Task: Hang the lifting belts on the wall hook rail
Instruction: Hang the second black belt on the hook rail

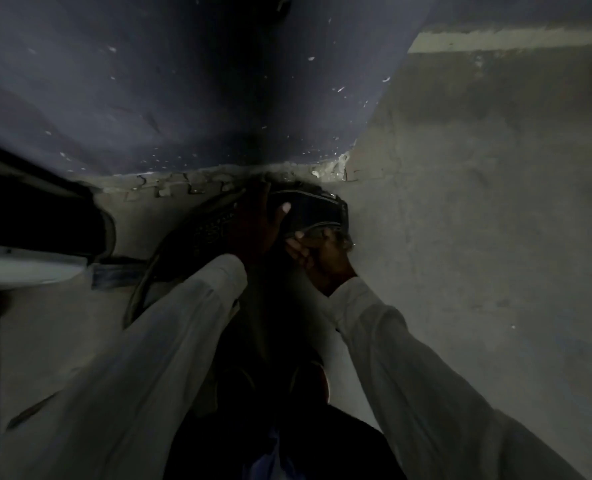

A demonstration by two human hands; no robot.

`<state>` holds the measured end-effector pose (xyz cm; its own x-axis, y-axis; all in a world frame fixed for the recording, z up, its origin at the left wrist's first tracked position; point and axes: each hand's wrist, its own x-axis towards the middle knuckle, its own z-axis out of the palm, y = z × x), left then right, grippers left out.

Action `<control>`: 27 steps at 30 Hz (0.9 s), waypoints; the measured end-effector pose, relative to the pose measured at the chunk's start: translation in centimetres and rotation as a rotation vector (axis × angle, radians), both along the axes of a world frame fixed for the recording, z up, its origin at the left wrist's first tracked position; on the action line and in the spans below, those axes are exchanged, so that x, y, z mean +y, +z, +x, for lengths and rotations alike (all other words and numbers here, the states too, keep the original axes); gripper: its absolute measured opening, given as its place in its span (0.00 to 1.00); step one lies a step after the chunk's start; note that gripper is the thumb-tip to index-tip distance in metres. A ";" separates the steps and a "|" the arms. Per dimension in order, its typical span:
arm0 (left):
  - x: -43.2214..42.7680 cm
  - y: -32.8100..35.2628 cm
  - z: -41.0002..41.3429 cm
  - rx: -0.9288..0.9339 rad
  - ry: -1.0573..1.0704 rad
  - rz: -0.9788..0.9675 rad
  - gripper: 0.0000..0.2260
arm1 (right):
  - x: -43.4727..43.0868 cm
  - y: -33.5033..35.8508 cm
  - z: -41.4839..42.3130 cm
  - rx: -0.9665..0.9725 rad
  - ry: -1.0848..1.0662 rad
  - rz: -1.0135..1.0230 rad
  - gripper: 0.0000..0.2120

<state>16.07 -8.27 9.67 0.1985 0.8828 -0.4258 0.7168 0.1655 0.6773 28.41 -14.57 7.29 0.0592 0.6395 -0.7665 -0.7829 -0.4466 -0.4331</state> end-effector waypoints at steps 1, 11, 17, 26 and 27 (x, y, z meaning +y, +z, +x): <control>0.1 2.6 0.0 0.007 -0.011 0.010 0.28 | -1.0 2.5 -0.7 -0.038 0.047 0.020 0.23; -0.8 26.7 -4.8 -0.062 -0.371 -0.086 0.07 | -7.2 25.2 -5.4 -0.006 0.352 0.109 0.14; -3.5 40.3 -6.9 -0.174 -0.267 -0.039 0.08 | -6.3 39.7 -4.0 0.016 0.137 0.129 0.10; -8.2 57.7 -8.8 -0.397 -0.241 0.073 0.08 | -9.2 58.8 -4.0 -0.283 0.282 0.396 0.15; -9.4 60.2 -9.1 -0.422 -0.241 0.095 0.07 | -10.3 61.2 -4.5 -0.334 0.346 0.444 0.13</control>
<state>6.99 -17.63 69.86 0.5395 0.8215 -0.1846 0.3874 -0.0475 0.9207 23.95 -24.82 68.51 -0.0181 0.9157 -0.4014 -0.4173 -0.3717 -0.8292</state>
